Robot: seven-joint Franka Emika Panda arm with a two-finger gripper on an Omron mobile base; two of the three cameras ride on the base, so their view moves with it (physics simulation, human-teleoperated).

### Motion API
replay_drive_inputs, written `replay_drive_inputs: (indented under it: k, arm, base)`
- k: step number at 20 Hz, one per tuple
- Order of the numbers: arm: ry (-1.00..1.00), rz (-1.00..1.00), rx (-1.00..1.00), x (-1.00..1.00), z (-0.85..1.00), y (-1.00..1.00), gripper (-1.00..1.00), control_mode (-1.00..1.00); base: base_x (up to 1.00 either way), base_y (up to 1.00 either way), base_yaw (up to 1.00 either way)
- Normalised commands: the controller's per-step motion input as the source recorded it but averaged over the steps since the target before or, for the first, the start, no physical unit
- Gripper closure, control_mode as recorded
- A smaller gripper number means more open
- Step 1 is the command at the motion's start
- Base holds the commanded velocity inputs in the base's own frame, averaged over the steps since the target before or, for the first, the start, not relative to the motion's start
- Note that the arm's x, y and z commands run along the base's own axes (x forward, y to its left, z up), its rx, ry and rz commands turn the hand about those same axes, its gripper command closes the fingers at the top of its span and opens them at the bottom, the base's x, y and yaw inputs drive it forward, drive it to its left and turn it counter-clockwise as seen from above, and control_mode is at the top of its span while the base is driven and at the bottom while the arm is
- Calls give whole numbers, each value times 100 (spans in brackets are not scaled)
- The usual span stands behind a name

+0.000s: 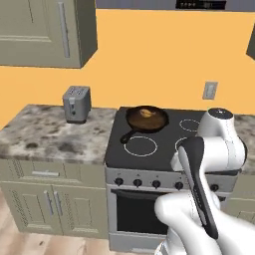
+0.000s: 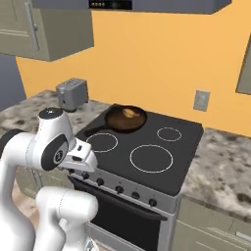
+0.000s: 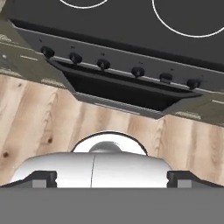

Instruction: Take the chicken drumsticks from the pan and place one on each plate on the dining counter.

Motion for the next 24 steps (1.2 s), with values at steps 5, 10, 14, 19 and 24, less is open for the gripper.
replay_drive_inputs:
  k: [5,10,14,19,24]
  arm:
    - [0,0,0,0,0,0,-100,100]
    - [0,0,0,0,0,0,-100,100]
    - [0,0,0,0,0,0,-100,100]
    - [0,0,0,0,0,0,-100,100]
    - [0,0,0,0,0,0,-100,100]
  base:
    - [73,62,-33]
    - [73,30,-19]
    - [3,0,0]
    - [0,0,0]
    - [0,-1,0]
